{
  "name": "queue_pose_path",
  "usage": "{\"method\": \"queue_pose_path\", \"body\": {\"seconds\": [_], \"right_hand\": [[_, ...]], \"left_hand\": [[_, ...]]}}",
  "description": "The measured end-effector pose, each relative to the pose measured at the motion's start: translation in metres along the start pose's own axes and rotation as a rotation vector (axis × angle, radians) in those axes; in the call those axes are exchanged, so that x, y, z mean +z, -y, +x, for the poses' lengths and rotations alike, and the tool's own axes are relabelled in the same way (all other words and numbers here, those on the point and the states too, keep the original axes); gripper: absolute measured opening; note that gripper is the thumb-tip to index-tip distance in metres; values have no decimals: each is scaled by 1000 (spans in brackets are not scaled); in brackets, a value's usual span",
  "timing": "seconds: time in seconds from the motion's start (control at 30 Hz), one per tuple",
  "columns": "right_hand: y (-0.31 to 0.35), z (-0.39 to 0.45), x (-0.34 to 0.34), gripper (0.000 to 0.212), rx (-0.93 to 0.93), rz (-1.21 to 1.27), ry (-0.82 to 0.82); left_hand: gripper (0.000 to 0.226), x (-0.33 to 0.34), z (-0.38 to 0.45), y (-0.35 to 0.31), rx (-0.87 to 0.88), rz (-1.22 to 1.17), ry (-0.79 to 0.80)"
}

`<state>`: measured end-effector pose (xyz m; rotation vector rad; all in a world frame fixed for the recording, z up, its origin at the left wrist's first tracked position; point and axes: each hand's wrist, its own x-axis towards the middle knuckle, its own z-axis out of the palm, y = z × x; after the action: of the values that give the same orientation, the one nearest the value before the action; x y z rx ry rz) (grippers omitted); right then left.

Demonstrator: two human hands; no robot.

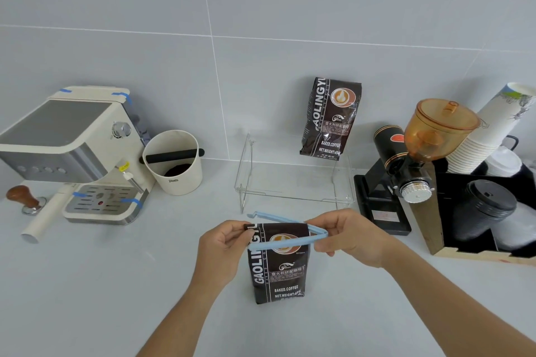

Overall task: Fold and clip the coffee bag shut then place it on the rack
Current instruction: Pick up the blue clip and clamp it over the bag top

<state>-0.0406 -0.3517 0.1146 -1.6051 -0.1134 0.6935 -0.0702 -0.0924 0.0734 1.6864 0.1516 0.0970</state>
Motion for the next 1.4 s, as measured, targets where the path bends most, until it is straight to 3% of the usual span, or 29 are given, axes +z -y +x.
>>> {"method": "queue_pose_path", "body": {"seconds": [0.17,0.3,0.43,0.53,0.7,0.97,1.07,1.27,1.4], "right_hand": [[-1,4,6,25,-26,-71,-105],[-1,4,17,26,-46,-49,-168],[-1,6,24,25,-45,-41,-205],[-2,6,28,26,-48,-45,-205],[-1,6,32,28,-57,-9,-194],[-14,11,36,19,-159,-52,-277],[-17,11,39,22,-191,-41,-299],[-14,9,41,21,-181,9,-299],[-14,9,43,16,-153,37,-290]], "left_hand": [[28,-2,1,-1,-3,-7,4],[30,-6,-1,-2,109,144,-22],[17,-7,-2,-7,169,258,-41],[17,-10,-1,-9,161,266,-43],[35,-13,2,-9,184,276,-29],[27,-15,1,-11,191,319,-18],[23,-27,2,-12,206,406,42],[64,-51,12,-17,59,619,412],[52,-41,13,-27,85,665,445]]}}
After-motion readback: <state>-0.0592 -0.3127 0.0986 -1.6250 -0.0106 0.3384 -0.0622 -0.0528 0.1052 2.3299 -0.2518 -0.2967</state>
